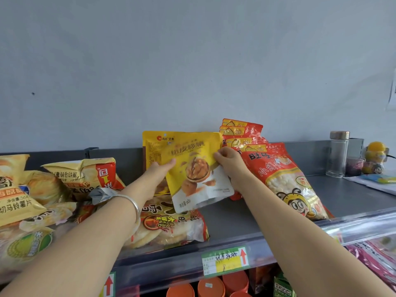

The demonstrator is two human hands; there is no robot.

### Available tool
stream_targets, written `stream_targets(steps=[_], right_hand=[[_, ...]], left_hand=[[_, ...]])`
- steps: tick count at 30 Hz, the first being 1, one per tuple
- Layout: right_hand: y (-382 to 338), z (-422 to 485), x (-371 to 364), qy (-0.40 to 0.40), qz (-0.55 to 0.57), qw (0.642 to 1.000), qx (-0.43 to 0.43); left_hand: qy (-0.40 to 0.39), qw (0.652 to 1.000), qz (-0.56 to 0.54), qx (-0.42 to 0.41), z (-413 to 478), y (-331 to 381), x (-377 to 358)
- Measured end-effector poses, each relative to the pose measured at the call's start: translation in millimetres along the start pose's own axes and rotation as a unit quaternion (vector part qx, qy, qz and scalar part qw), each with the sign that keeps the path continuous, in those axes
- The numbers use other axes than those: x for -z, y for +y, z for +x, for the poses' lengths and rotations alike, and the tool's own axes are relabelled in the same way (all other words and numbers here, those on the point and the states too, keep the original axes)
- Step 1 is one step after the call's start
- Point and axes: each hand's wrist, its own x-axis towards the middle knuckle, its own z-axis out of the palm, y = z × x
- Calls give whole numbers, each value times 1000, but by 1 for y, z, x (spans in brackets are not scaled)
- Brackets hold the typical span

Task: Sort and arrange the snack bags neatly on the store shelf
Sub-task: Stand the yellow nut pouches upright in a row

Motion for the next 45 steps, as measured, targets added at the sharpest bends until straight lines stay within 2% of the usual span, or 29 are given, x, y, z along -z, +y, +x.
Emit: stream_targets(steps=[2,4,8,12,15,22,27,31,37,45], right_hand=[[2,0,2,39,54,998,0],[4,0,4,60,43,997,-6],[7,1,12,34,47,997,-52],[1,7,20,143,-22,989,-19],[5,7,17,167,-59,984,-12],[36,8,-14,150,-27,983,-103],[46,18,-20,113,-23,988,-106],[50,18,-20,119,-63,983,-124],[44,10,-12,130,-157,977,-53],[22,-9,-12,80,-285,950,104]], left_hand=[[-43,993,-109,-11,-7,5,-11],[-59,994,-81,-51,-12,8,-24],[-19,992,-36,-123,-15,13,-44],[-24,986,-1,-162,-9,17,-58],[-9,989,39,-142,2,11,-57],[-29,979,188,-76,13,-12,-46],[-38,969,229,-86,16,-15,-49],[-35,961,261,-86,14,-18,-50],[-10,970,226,-86,8,-12,-49],[40,964,234,-121,-9,-2,-44]])
